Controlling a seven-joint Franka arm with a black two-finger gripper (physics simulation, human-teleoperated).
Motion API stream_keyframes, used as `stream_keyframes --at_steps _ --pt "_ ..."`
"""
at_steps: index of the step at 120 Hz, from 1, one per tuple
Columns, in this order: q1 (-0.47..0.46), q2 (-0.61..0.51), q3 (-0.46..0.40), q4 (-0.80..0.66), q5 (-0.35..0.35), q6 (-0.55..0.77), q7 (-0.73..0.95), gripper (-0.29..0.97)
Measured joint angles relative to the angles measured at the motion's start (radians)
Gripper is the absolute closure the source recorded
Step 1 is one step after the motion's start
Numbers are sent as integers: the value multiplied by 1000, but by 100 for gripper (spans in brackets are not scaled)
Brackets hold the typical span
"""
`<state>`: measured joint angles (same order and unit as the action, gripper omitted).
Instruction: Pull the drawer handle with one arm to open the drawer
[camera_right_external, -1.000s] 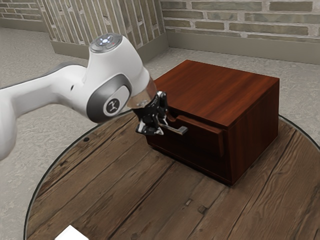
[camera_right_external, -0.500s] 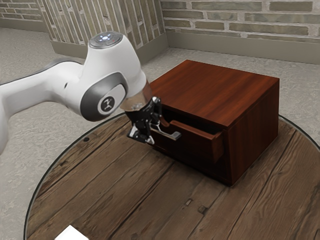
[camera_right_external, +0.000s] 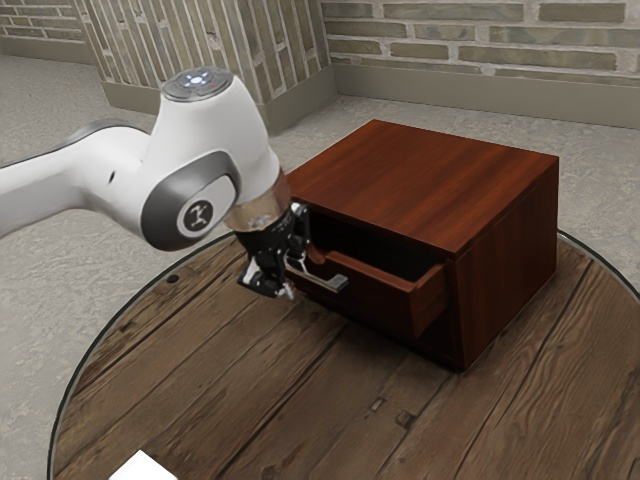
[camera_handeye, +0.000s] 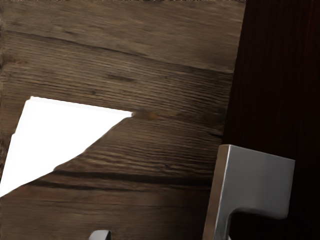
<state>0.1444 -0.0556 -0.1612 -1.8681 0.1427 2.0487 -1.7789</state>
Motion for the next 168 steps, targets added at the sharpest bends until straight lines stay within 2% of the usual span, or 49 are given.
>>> stream_keyframes --at_steps 111,168 --pt "-12 -201 1 -205 -5 -18 -32 45" --pt "-11 -254 3 -248 -12 -47 -37 44"
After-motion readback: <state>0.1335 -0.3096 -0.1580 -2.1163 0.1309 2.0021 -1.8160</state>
